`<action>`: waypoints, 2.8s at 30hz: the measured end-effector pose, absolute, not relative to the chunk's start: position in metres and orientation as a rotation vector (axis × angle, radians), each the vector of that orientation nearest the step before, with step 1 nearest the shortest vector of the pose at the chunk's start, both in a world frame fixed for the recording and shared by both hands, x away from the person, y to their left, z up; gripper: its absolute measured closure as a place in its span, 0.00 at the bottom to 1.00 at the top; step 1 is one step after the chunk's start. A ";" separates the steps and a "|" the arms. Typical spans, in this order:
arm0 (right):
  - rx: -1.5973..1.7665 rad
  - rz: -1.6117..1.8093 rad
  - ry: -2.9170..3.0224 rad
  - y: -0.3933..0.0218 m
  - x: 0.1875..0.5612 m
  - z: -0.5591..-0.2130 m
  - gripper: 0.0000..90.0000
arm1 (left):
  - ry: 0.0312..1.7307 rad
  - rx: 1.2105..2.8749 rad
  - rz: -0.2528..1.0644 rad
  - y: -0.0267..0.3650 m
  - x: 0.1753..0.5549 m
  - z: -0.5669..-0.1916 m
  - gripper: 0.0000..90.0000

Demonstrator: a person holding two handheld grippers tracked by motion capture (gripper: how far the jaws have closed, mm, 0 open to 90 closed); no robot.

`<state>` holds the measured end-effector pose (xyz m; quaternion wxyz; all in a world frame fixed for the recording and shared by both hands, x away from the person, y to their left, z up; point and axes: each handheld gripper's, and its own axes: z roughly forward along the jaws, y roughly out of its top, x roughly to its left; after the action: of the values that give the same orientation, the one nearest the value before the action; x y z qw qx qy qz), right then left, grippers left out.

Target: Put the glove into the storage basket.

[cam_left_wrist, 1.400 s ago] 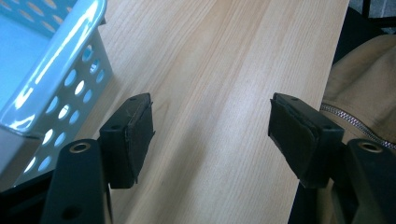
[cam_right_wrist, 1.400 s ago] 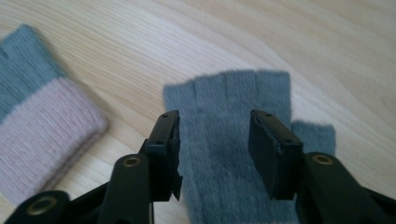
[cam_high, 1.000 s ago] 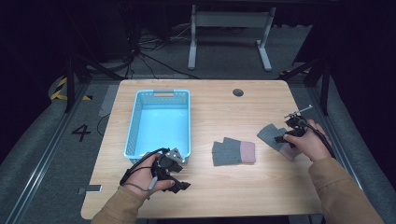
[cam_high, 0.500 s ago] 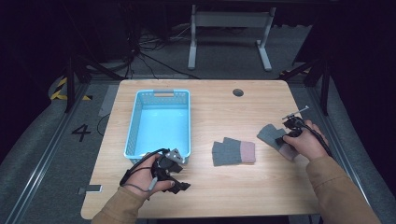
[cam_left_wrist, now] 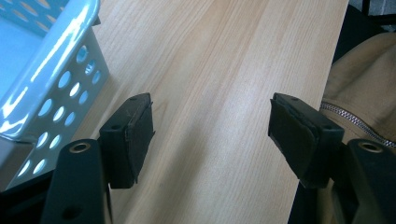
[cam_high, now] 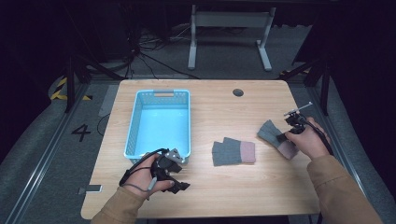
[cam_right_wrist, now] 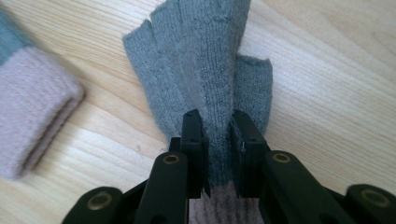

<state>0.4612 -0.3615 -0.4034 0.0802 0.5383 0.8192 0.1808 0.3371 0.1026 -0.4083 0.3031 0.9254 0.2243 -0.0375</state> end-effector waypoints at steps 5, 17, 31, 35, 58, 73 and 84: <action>1.562 0.575 2.460 -0.357 0.457 -0.385 0.86 | 0.597 2.452 -0.097 0.103 0.337 -0.407 0.36; 1.394 0.629 2.519 -0.333 0.450 -0.353 0.85 | 0.594 2.449 -0.093 0.102 0.336 -0.407 0.36; 1.148 0.679 2.655 -0.284 0.444 -0.340 0.85 | 0.595 2.449 -0.098 0.103 0.335 -0.407 0.36; 1.106 0.683 2.679 -0.273 0.443 -0.340 0.85 | 0.595 2.450 -0.097 0.103 0.335 -0.407 0.36; 0.882 0.674 2.830 -0.218 0.439 -0.358 0.85 | 0.587 2.446 -0.086 0.102 0.332 -0.404 0.36; 0.780 0.547 2.914 -0.205 0.436 -0.385 0.85 | 0.590 2.450 -0.086 0.102 0.333 -0.405 0.36; 0.718 0.492 2.942 -0.202 0.435 -0.395 0.85 | 0.588 2.455 -0.087 0.102 0.333 -0.405 0.36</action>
<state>0.4349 -0.2020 -0.3948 0.0367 0.2338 0.9583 0.1603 0.3328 0.1025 -0.4052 0.3029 0.9262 0.2220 -0.0329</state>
